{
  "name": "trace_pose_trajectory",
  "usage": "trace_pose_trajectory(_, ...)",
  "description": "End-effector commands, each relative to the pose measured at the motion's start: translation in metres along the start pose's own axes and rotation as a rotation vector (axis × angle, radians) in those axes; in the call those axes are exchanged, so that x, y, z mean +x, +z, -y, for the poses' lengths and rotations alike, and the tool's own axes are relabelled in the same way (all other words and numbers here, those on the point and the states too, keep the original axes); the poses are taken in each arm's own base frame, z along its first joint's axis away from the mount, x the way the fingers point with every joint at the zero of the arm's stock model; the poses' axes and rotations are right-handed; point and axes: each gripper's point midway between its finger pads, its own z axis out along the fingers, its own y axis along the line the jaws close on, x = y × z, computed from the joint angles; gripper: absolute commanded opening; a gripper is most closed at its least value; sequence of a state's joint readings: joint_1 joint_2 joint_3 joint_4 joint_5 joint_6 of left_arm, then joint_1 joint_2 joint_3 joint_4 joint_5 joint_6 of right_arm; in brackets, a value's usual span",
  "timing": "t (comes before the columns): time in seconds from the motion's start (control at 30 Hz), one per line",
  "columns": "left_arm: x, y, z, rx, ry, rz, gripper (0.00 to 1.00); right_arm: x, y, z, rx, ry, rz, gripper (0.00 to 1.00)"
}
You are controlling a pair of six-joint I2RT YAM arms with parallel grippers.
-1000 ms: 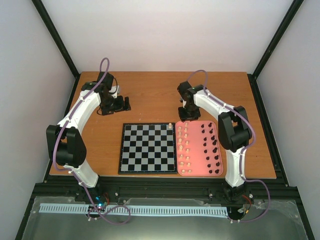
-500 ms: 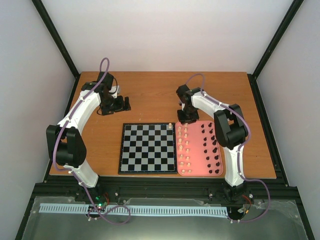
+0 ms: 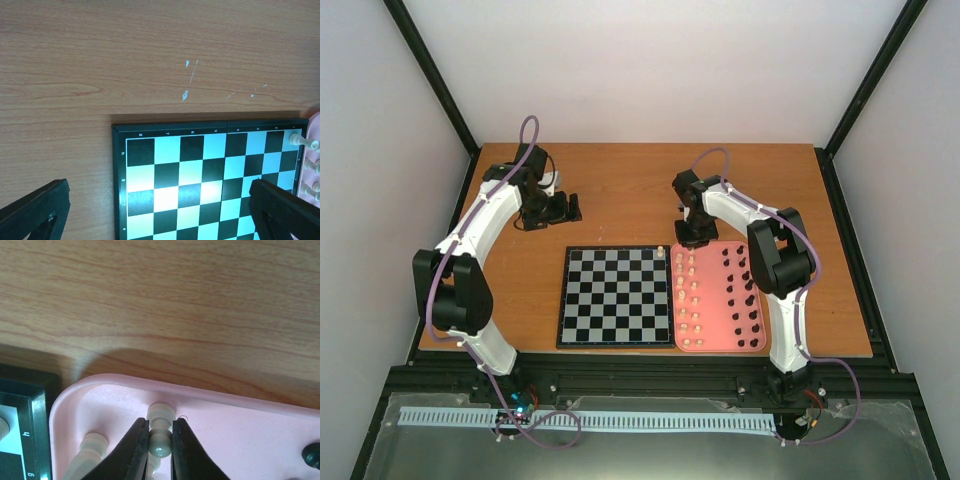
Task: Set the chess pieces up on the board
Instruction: Pick up the chess piece from the storage box, then place the chess piece on the chessboard.
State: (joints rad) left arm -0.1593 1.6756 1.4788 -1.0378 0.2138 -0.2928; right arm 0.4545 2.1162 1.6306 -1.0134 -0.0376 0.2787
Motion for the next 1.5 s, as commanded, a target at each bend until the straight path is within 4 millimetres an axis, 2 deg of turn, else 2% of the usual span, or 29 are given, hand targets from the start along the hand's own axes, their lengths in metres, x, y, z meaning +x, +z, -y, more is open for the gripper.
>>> trace_pose_trajectory(0.0, -0.004, 0.002, 0.004, 0.014, -0.008, 0.003, 1.0, 0.003, 0.006, 0.006, 0.028, 0.012, -0.019, 0.09)
trace_pose_trajectory(0.07, -0.004, 0.001, 0.004, 0.012, -0.006, 0.007, 1.0, 0.002, 0.002, 0.007, 0.032, 0.014, -0.014, 0.03)
trace_pose_trajectory(0.13, -0.004, 0.001, 0.004, 0.01, -0.007, 0.009, 1.0, -0.002, -0.007, 0.006, 0.035, 0.011, 0.005, 0.03)
trace_pose_trajectory(0.27, -0.005, 0.0, 0.004, 0.013, -0.007, 0.012, 1.0, -0.018, -0.041, -0.004, 0.033, -0.011, 0.078, 0.03)
trace_pose_trajectory(0.37, -0.005, 0.0, 0.004, 0.011, -0.008, 0.012, 1.0, -0.025, -0.06, -0.026, 0.013, -0.057, 0.11, 0.03)
trace_pose_trajectory(0.5, -0.005, -0.002, 0.004, 0.008, -0.005, 0.018, 1.0, -0.028, -0.069, -0.064, -0.029, -0.12, 0.116, 0.03)
trace_pose_trajectory(0.7, -0.004, -0.005, 0.003, 0.007, -0.005, 0.025, 1.0, -0.015, -0.056, -0.111, -0.074, -0.212, 0.072, 0.03)
trace_pose_trajectory(0.8, -0.003, -0.006, 0.003, 0.005, -0.007, 0.028, 1.0, -0.009, -0.047, -0.123, -0.076, -0.239, 0.051, 0.03)
trace_pose_trajectory(1.17, -0.003, -0.007, 0.002, 0.0, -0.01, 0.035, 1.0, 0.001, -0.017, -0.128, -0.093, -0.247, -0.02, 0.03)
trace_pose_trajectory(1.47, -0.002, -0.005, 0.001, -0.004, -0.011, 0.031, 1.0, 0.006, -0.007, -0.124, -0.078, -0.251, -0.046, 0.03)
